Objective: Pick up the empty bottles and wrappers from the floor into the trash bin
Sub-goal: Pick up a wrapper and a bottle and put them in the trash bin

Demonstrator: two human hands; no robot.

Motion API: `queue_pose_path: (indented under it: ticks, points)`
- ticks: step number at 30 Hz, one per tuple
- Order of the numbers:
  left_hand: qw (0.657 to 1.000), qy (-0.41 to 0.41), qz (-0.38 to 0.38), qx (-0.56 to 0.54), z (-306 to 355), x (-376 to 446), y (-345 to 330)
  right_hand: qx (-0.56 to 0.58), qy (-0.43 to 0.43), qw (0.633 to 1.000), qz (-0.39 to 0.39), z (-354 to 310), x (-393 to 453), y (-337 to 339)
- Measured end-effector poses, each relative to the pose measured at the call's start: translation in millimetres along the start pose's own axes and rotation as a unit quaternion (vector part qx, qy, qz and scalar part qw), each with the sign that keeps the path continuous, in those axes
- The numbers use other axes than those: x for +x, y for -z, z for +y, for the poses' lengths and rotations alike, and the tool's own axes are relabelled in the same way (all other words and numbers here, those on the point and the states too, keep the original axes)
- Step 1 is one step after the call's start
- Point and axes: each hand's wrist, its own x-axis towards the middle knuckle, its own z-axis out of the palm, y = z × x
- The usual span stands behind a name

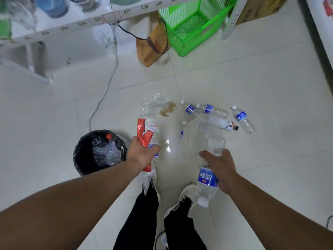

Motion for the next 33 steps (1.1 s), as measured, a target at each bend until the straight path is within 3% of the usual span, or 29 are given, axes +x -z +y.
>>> queue_pose_path:
  ticks: [8, 19, 26, 33]
  points:
    - [0.999, 0.021, 0.029, -0.039, -34.5, 5.1, 39.1, -0.041, 0.025, 0.998, -0.029, -6.1, -10.2, -38.1]
    - [0.996, 0.042, 0.005, -0.083, -130.6, 47.1, 140.8, -0.065, 0.022, 0.997, -0.030, 27.3, -44.0, -163.5]
    - [0.998, 0.048, -0.016, -0.022, -194.7, 98.2, 213.7, -0.075, 0.005, 0.997, -0.024, 60.7, -73.0, -261.6]
    - [0.997, 0.070, -0.025, 0.013, -233.9, 146.2, 211.9, -0.115, 0.009, 0.992, -0.055, 99.3, -62.0, -331.0]
